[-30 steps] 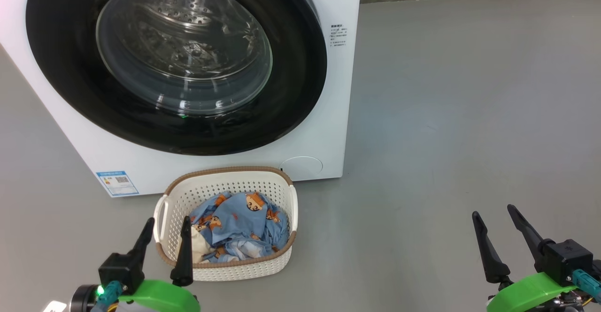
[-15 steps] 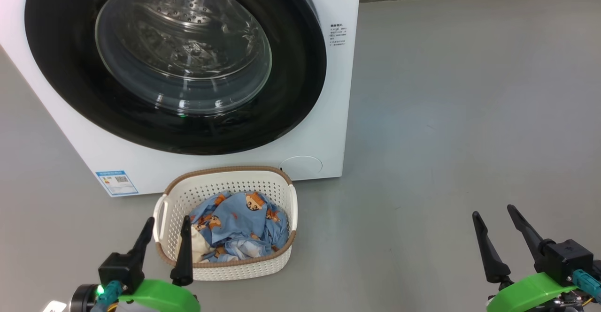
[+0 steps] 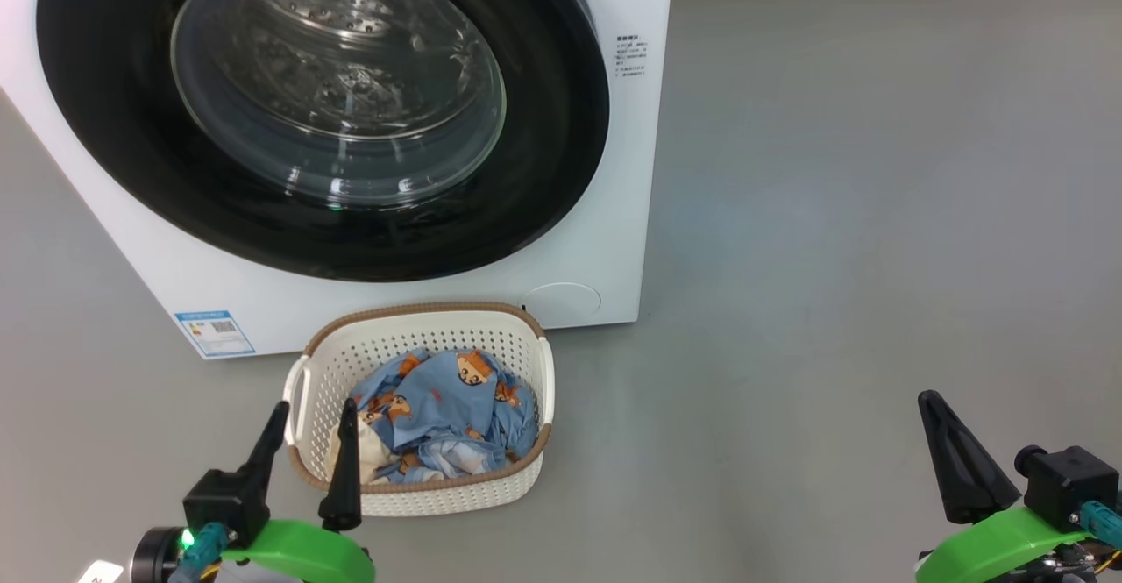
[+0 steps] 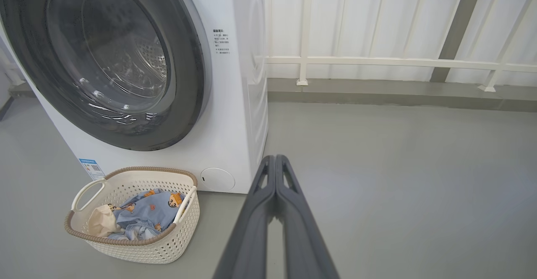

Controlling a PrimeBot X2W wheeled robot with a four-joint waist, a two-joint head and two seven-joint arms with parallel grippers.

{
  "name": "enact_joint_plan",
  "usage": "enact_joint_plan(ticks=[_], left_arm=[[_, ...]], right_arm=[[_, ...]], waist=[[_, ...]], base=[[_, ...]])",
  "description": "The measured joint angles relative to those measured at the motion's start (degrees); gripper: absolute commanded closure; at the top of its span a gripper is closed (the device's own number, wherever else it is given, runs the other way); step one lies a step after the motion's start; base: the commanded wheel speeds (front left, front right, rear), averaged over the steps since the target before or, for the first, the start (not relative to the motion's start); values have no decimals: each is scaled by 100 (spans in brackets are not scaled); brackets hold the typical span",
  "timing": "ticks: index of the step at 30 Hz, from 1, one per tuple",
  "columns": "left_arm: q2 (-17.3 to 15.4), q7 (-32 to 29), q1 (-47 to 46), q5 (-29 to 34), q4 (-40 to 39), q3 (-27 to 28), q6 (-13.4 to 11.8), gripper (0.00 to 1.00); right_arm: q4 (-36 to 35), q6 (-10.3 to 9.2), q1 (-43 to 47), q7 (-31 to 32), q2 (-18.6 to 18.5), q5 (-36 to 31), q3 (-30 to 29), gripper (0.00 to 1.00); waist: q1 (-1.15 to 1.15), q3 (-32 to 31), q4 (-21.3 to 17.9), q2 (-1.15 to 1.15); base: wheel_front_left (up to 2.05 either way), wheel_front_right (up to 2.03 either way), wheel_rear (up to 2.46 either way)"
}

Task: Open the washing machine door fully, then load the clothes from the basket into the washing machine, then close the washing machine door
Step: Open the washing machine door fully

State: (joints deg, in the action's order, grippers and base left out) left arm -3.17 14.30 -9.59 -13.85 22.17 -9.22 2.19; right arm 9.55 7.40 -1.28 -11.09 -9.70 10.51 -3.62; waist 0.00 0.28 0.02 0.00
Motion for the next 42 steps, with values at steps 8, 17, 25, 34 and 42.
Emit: enact_joint_plan(ticks=[8, 17, 25, 34, 42], left_arm=[[19, 0, -10, 13, -147, -4, -52, 0], [56, 16, -258, 58, -368, -35, -113, 0], [103, 18, -568, 77, -570, -140, -152, 0], [119, 18, -833, 77, -726, -291, -252, 0], [124, 18, -1115, 27, -907, -588, -368, 0]], right_arm=[[115, 0, -327, 89, -119, 536, -90, 100], [436, 0, -1106, 282, -194, 2532, -166, 100], [686, 0, -2052, 1210, -230, 5282, -423, 100], [1027, 0, -3299, 2248, -297, 7023, -577, 100], [1833, 0, -4623, 3273, -297, 7887, -477, 100]], waist=[[0, 220, 14, 0], [0, 634, 67, 0], [0, 1090, 157, 0], [0, 1609, 296, 0], [0, 2061, 421, 0]], base=[[0, 0, 0], [0, 0, 0], [0, 0, 0], [0, 0, 0], [0, 0, 0]])
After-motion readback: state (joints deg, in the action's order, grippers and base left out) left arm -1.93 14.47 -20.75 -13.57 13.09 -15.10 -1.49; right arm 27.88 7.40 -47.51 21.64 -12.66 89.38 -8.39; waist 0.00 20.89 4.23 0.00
